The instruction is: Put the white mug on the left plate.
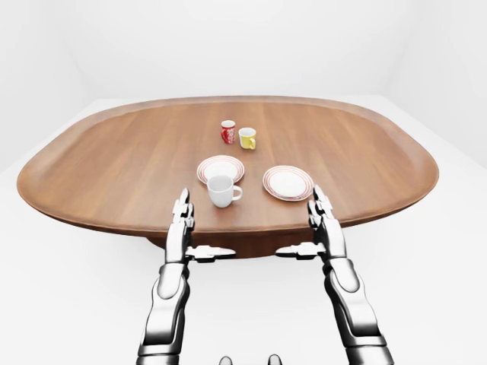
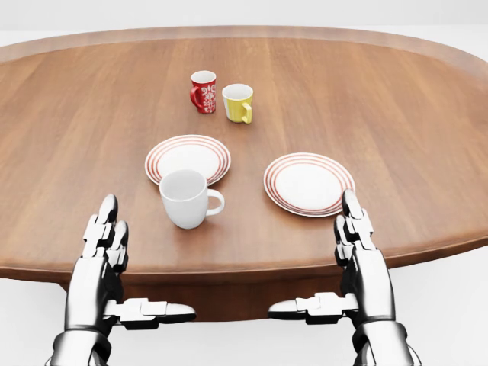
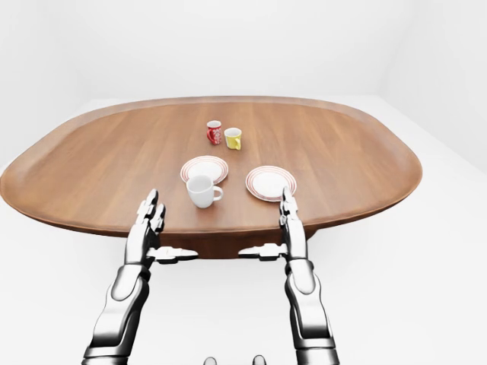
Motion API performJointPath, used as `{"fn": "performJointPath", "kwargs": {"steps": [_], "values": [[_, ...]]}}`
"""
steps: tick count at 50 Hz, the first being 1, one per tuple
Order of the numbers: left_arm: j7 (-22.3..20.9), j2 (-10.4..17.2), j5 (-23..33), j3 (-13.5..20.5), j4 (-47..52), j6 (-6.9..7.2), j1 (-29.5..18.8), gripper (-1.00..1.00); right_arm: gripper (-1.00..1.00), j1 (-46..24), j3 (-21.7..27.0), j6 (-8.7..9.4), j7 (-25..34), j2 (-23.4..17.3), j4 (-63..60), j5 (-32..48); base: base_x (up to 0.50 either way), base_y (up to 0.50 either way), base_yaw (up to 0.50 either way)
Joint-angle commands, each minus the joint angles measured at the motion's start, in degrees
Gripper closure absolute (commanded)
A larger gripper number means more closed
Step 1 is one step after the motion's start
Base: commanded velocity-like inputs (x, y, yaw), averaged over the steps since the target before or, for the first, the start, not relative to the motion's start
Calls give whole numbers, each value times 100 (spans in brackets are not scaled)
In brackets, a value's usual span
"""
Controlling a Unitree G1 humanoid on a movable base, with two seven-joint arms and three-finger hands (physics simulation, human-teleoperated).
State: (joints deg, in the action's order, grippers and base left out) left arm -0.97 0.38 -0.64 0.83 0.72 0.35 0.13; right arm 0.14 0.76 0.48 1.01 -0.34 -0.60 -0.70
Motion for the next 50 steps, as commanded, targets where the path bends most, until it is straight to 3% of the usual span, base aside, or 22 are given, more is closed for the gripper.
{"fn": "performJointPath", "kwargs": {"steps": [1,2,6,7,8,12,13,14,19,37,50], "values": [[-189,51,-170,135,142,99,28,-100,-100,45,106,144,183,-58,-175,-124,0,0,0],[-208,39,-244,143,209,176,34,-100,-100,52,105,166,189,-56,-196,-128,0,0,0],[-203,54,-227,127,381,267,56,-100,-100,56,118,254,192,-61,-311,-140,0,0,0],[-196,63,-225,128,560,376,62,-100,-100,59,129,411,194,-65,-527,-177,0,0,0],[-193,62,-238,132,693,465,67,-100,-100,66,133,452,193,-64,-670,-195,0,0,0],[-170,81,-362,179,1912,465,75,-100,-100,103,211,452,122,-39,-1805,-445,0,0,0],[-191,71,-481,218,2240,465,54,-100,-100,78,290,452,136,1,-2528,-833,0,0,0],[-170,19,-973,373,3026,465,-23,-100,-100,32,333,452,75,-14,-2985,-1036,0,0,0],[24,158,-1166,482,3745,465,-194,-100,-100,-90,410,452,-73,-77,-3705,-1419,0,0,0],[7,141,-1096,456,3469,465,-174,-100,-100,-50,444,452,77,-140,-4090,-1686,0,0,0],[20,141,-1130,470,3463,465,-174,-100,-100,25,364,452,189,-120,-4086,-1570,0,48,0]]}}
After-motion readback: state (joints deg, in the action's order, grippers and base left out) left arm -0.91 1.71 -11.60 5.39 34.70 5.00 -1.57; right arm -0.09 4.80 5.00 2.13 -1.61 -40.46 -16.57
